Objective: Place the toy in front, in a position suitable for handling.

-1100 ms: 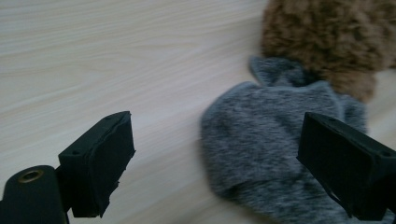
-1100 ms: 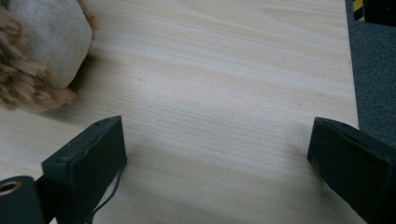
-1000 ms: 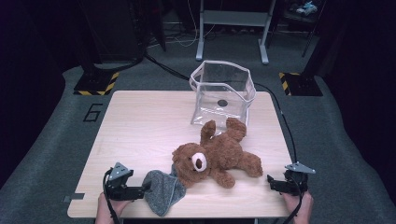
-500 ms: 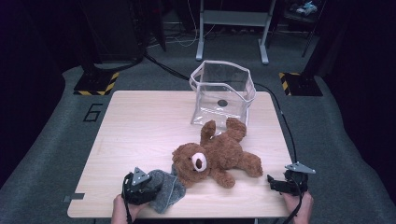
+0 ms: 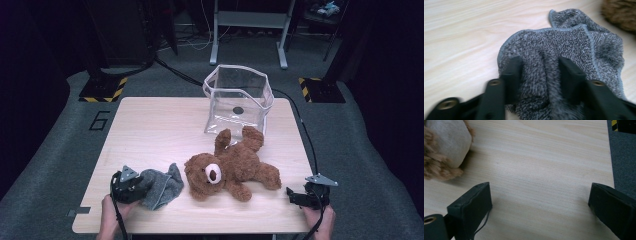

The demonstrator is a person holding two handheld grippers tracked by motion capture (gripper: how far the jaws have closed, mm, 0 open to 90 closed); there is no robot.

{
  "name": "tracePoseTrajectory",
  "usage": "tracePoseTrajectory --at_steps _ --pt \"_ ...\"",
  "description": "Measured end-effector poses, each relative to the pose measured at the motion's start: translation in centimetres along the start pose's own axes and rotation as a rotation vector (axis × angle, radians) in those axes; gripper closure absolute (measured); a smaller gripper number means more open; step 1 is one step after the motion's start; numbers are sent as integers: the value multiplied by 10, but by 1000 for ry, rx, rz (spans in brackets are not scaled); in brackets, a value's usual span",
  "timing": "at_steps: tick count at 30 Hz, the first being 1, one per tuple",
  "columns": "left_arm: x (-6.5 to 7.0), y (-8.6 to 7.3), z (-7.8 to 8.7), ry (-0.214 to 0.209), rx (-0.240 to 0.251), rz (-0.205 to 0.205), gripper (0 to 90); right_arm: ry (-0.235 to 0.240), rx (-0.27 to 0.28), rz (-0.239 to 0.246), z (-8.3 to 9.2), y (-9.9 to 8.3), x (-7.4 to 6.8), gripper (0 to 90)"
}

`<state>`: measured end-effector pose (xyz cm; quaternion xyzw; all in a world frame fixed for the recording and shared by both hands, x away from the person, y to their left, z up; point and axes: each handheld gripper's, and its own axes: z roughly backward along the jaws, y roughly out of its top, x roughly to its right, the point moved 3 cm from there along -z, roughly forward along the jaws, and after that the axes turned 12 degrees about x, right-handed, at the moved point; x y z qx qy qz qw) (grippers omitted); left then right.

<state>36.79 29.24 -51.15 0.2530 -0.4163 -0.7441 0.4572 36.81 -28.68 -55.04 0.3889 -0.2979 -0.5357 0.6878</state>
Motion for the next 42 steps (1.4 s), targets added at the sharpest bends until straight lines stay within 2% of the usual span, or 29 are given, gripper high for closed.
tracePoseTrajectory --at_steps 2,4,5,6,7,8,10,11,13,15,17,20,22,23,26,28,29,34,37,38,39,41,42 --pt "7 8 6 -4 12 -3 330 -1 0 0 0 0 0 43" --pt "19 15 10 -8 16 -40 293 -2 1 -1 0 0 0 43" --pt "19 15 10 -8 16 -40 285 -1 1 -1 0 0 0 43" --pt "35 18 10 -11 25 -68 286 -2 0 -1 0 0 0 43" --pt "42 19 8 -21 17 -84 294 -1 0 -1 0 0 0 43" --pt "48 18 5 -24 7 -93 312 -1 0 -1 0 0 0 43" --pt "57 15 -6 -21 -48 -115 352 -1 0 -1 0 0 0 43" --pt "57 15 -6 -21 -48 -115 353 -1 -1 0 0 0 0 43" --pt "63 9 -21 28 -113 -143 404 -1 0 -1 0 0 0 44" --pt "62 6 -28 70 -147 -155 469 -1 0 -1 0 0 0 44" --pt "61 4 -31 99 -148 -177 554 -2 1 -1 0 0 0 44" --pt "60 3 -32 97 -127 -175 743 -3 1 -1 0 0 0 46" --pt "57 6 -28 71 -96 -156 821 -3 1 -2 0 0 0 46" --pt "57 6 -28 71 -96 -156 837 -3 1 -1 0 0 0 46" --pt "51 14 -18 44 -34 -98 829 -3 1 -1 0 0 0 46" --pt "47 17 -12 39 -24 -85 813 -3 1 0 0 0 0 47" --pt "47 17 -12 39 -24 -85 786 -3 1 0 0 0 0 47" --pt "38 11 -8 42 -63 -78 780 -5 2 -2 0 0 1 48" --pt "37 9 -6 51 -48 -70 839 -6 1 -3 0 0 1 48" --pt "36 9 -4 56 -34 -70 857 -7 1 -3 0 0 1 48" --pt "34 12 1 61 4 -65 862 -7 1 -4 0 0 1 48" --pt "32 15 6 60 22 -58 867 -7 1 -4 0 0 1 48" --pt "30 18 11 56 47 -43 867 -7 1 -4 0 0 1 48"
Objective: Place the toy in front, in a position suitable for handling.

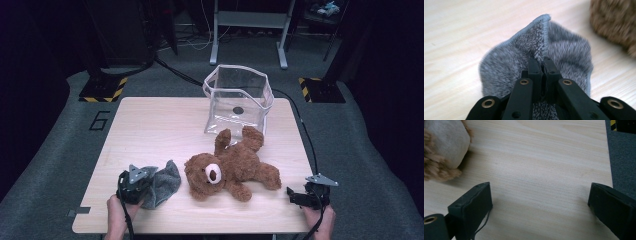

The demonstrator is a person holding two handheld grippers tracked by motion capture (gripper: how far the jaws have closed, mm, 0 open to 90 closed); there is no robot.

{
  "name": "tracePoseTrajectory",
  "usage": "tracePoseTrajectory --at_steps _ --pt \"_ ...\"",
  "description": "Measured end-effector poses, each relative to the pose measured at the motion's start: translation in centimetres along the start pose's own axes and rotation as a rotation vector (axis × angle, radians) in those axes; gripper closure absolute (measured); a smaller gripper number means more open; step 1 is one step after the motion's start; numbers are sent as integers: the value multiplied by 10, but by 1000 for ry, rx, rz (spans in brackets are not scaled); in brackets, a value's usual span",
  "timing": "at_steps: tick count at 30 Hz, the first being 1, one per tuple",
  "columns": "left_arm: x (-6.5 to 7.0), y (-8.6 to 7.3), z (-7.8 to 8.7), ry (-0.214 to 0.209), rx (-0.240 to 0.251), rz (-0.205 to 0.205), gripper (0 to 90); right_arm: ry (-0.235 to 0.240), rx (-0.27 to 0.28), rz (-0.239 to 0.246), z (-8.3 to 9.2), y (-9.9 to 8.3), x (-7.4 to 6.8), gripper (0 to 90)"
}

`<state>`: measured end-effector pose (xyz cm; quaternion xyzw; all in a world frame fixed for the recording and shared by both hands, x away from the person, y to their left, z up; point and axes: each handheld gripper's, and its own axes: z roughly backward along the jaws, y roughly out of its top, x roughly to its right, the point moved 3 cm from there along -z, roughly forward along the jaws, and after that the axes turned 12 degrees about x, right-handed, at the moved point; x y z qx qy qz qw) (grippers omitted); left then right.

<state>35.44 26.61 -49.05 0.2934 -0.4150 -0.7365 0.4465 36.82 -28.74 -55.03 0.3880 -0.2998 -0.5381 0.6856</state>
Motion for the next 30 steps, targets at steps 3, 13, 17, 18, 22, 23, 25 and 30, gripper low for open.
tracePoseTrajectory --at_steps 3,13,17,18,22,23,25,30 --pt "-12 11 16 13 81 48 867 -2 1 -2 0 0 0 48" --pt "-75 -14 58 165 54 152 860 -2 0 -2 0 0 0 48" --pt "-101 -48 57 238 -40 199 803 -4 -2 -7 0 0 0 47" --pt "-105 -55 55 245 -59 223 803 -3 -2 -6 0 0 0 48" --pt "-107 -60 56 278 -87 250 555 -3 -2 -5 0 0 0 47" --pt "-104 -55 58 276 -68 244 506 -4 -2 -5 0 0 0 48" --pt "-94 -41 61 255 -25 232 408 -4 -3 -5 0 0 0 47" --pt "-50 -4 46 76 27 184 357 -4 -3 -5 0 0 0 48"
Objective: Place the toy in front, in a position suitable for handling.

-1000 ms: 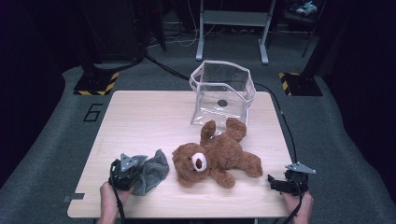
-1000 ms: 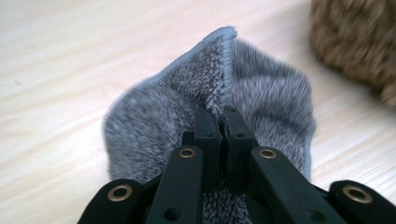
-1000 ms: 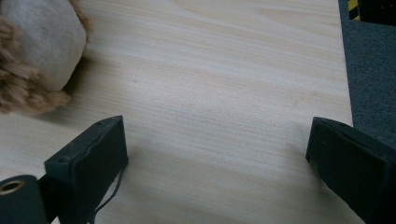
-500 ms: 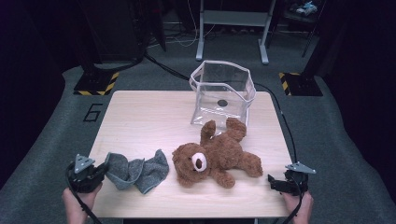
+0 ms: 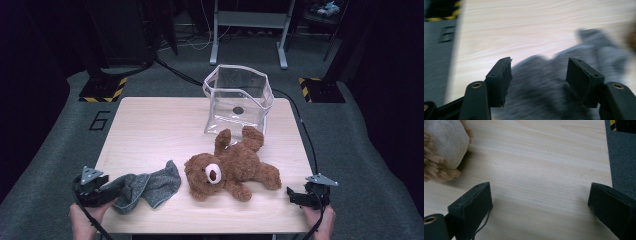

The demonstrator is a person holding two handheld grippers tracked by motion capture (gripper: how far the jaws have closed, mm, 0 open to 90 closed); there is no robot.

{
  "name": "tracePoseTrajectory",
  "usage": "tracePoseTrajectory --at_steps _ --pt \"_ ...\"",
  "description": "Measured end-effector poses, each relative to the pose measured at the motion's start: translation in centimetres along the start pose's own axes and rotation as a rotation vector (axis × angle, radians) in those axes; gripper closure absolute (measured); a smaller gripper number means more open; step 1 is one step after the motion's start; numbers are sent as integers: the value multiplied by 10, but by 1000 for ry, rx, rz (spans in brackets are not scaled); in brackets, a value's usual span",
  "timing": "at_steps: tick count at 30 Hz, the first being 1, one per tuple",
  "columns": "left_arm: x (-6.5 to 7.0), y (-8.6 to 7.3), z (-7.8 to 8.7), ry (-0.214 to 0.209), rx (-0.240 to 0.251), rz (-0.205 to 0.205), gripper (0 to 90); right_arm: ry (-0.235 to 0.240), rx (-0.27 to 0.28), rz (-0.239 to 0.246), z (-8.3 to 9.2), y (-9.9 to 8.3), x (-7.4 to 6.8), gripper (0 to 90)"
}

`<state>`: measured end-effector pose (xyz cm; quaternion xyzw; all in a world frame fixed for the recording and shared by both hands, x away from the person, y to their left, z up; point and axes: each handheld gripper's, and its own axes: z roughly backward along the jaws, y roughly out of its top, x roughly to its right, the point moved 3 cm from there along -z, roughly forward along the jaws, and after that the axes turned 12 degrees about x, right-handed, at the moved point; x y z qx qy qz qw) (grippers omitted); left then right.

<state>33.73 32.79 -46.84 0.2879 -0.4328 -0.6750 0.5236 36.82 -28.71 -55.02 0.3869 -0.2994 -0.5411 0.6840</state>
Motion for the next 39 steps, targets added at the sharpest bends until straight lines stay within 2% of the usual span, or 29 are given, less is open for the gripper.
tracePoseTrajectory --at_steps 1,3,4,5,8,9,11,12,13,14,15,17,19,20,21,22,23,25,26,29,30,31,32,33,34,35,36,37,39 --pt "0 0 0 0 0 0 356 0 0 0 0 0 0 48" --pt "23 1 -15 -42 -29 -38 346 -1 1 -1 0 0 0 49" --pt "23 1 -15 -42 -29 -38 334 -1 1 -1 0 0 0 49" --pt "33 1 -21 -50 -48 -61 332 -1 1 -1 0 0 0 49" --pt "38 0 -27 -40 -77 -90 329 -1 1 -1 0 0 0 49" --pt "39 -2 -35 -18 -99 -115 371 0 1 -1 0 0 0 49" --pt "39 -3 -40 -16 -112 -118 474 -1 1 -2 0 0 0 50" --pt "40 -5 -44 -3 -125 -141 474 -1 1 -2 0 0 0 50" --pt "40 -5 -47 -10 -137 -156 620 1 3 4 0 0 0 51" --pt "39 -6 -50 -11 -137 -167 620 1 3 4 0 0 0 51" --pt "39 -6 -51 -13 -134 -180 704 -1 1 -1 0 0 0 52" --pt "37 -6 -52 -34 -112 -166 824 -2 2 -1 0 0 0 52" --pt "35 -4 -47 -57 -98 -150 854 -2 3 0 0 0 0 53" --pt "34 -3 -40 -95 -79 -109 857 -3 3 0 0 0 0 53" --pt "33 -2 -34 -111 -64 -102 858 -3 3 0 0 0 1 53" --pt "31 0 -19 -151 -33 -78 859 -3 3 1 0 0 1 53" --pt "31 0 -19 -151 -33 -78 859 -3 3 1 0 0 1 53" --pt "30 1 -2 -180 -8 -75 860 -3 3 1 0 0 1 53" --pt "29 0 13 -201 9 -56 860 -5 3 -1 0 0 1 53" --pt "28 -6 23 -213 -6 -58 859 -4 2 3 0 0 1 53" --pt "26 -10 27 -211 -20 -58 858 -4 2 3 0 0 1 53" --pt "20 -22 28 -177 -57 -59 855 -4 2 3 0 0 1 53" --pt "20 -22 28 -177 -57 -59 845 -5 2 2 0 0 1 53" --pt "9 -37 22 -138 -97 -29 836 -4 2 2 0 0 1 53" --pt "9 -37 22 -138 -97 -29 805 -5 2 2 0 0 1 53" --pt "3 -43 17 -102 -119 -18 805 -5 2 2 0 0 1 53" --pt "-2 -49 12 -75 -132 -1 722 -5 2 3 0 0 1 53" --pt "-8 -55 6 -64 -147 10 693 -5 2 2 0 0 1 53" --pt "-14 -63 -4 -17 -163 13 701 -5 2 3 0 0 1 53"
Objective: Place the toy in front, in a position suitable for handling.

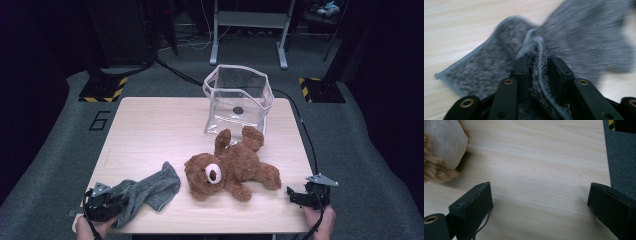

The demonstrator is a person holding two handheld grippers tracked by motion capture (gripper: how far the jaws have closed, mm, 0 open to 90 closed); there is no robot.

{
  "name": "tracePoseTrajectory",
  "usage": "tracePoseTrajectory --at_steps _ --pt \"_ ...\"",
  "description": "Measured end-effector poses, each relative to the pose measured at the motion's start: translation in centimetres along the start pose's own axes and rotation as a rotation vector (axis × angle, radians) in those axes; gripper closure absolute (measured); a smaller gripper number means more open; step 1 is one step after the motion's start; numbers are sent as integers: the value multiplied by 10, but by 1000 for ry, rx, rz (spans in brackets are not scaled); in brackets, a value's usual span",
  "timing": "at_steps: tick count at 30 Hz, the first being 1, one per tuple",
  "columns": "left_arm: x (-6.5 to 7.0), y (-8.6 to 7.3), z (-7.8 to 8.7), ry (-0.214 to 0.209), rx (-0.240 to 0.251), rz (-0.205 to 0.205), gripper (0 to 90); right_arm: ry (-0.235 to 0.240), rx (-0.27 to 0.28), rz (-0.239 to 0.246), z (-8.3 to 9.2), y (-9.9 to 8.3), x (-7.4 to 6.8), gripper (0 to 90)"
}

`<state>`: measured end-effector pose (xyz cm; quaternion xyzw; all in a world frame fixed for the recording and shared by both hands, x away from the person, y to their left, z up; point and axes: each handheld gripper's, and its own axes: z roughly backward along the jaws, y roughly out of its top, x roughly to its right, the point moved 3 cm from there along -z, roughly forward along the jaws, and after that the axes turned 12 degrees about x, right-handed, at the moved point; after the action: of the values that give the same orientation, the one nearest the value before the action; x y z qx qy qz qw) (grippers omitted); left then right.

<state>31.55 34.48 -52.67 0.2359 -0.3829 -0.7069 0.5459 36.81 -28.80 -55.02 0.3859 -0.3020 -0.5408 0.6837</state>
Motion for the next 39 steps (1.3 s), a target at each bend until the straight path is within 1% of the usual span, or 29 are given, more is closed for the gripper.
tracePoseTrajectory --at_steps 1,3,4,6,7,9,12,14,15,16,17,18,19,21,22,23,25,26,28,29,31,32,33,34,35,36,37,38,39 --pt "-5 -3 -9 12 6 16 716 0 0 0 0 0 0 53" --pt "-7 -2 -11 5 6 8 736 0 0 0 0 0 0 53" --pt "-9 0 -14 8 10 12 754 0 0 0 0 0 0 53" --pt "-13 7 -21 20 3 -11 796 0 0 0 0 0 0 53" --pt "-15 11 -25 17 1 -16 800 0 0 0 0 0 0 53" --pt "-22 19 -35 23 -9 -46 804 0 1 0 0 0 0 53" --pt "-30 31 -50 24 -8 -60 805 0 0 1 0 0 0 53" --pt "-35 37 -58 11 -1 -54 806 0 1 0 0 0 0 53" --pt "-37 39 -61 13 9 -41 806 0 1 0 0 0 0 53" --pt "-38 41 -64 12 13 -41 805 0 0 0 0 0 0 53" --pt "-39 42 -65 15 6 -47 804 0 1 0 0 0 0 53" --pt "-39 43 -67 16 18 -29 801 0 0 0 0 0 0 53" --pt "-40 45 -67 14 10 -28 784 0 0 0 0 0 0 53" --pt "-41 47 -66 22 12 -29 774 0 0 0 0 0 0 53" --pt "-42 48 -65 22 20 -24 769 -1 1 -1 0 0 0 53" --pt "-42 50 -63 18 32 -15 785 -1 1 -1 0 0 0 53" --pt "-42 53 -58 27 54 -20 796 -1 0 -1 0 0 0 53" --pt "-42 54 -54 24 52 -22 798 -1 0 -1 0 0 0 53" --pt "-42 55 -49 25 73 -22 797 -2 0 -3 0 0 0 53" --pt "-43 55 -46 33 74 -24 759 -5 -2 -8 0 1 0 53" --pt "-43 54 -41 29 75 -4 644 -2 -11 -3 0 1 0 53" --pt "-43 54 -40 33 86 3 644 -2 -11 -3 0 1 0 53" --pt "-41 53 -37 36 88 9 501 -3 -23 -7 -1 2 -1 44" --pt "-39 52 -36 39 99 14 426 -1 -30 -2 -1 3 -1 35" --pt "-37 50 -35 32 108 17 426 -1 -30 -2 -1 3 -1 35" --pt "-34 48 -35 26 113 19 330 13 -41 -16 -1 4 -4 35" --pt "-31 45 -35 29 121 18 330 13 -41 -16 -1 4 -4 35" --pt "-29 42 -35 31 128 12 289 22 -53 -4 -1 5 -4 42" --pt "-27 40 -36 38 127 3 263 38 -54 -22 0 7 -6 53"
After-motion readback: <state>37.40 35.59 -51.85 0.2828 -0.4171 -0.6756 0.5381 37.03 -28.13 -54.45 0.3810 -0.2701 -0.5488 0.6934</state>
